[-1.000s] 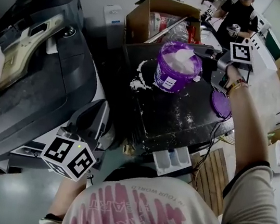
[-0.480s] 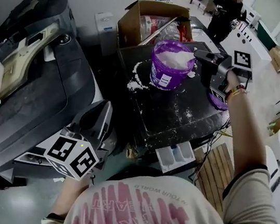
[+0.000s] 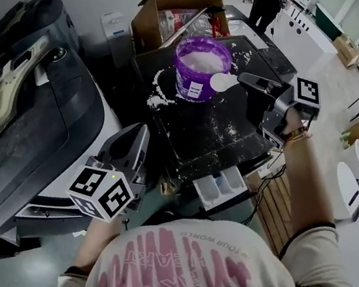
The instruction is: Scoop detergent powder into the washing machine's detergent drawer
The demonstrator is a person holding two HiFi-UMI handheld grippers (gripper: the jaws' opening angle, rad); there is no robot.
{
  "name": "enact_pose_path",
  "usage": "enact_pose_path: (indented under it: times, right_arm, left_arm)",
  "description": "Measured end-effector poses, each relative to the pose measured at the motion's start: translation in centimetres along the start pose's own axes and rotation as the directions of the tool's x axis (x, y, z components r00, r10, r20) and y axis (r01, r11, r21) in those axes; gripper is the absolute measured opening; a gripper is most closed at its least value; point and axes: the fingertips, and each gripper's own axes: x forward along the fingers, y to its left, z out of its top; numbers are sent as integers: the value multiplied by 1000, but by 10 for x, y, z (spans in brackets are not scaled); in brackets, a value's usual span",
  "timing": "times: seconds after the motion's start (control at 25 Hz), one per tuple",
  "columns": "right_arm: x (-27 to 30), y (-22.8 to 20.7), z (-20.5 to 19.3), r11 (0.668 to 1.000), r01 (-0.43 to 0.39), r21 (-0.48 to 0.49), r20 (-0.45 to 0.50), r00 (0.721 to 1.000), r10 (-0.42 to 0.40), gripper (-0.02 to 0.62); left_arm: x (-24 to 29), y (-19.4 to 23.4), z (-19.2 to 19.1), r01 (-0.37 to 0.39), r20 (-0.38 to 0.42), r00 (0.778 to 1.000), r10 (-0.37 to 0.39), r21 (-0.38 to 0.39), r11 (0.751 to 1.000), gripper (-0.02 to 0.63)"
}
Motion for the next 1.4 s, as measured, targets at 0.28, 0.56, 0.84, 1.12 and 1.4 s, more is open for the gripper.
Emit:
enact_pose_path:
  times: [0.28,0.56,0.84,1.12,1.4]
  right_arm:
    - [-20,-3,-37,986,-116,121,51,993,111,3]
    - [-42,-18,-60,978,-128,167,11,992,128,3]
    - [-68,-18,-95,970,-143,198,-107,980,166,3]
    - [-95,-27,-119,959,-150,240,-171,966,194,3]
    - [-123,-44,-136,952,-133,274,-208,959,194,3]
  left_arm:
    - [21,-29,-10,60,14,998,-60,-19,998,2]
    - [28,-60,-27,23,4,1000,-23,-21,1000,2]
    - [23,-95,-47,-51,4,999,52,-42,998,2]
    - [12,-125,-60,-112,7,994,113,-43,993,2]
    - [-1,-155,-81,-170,3,985,171,-56,984,2]
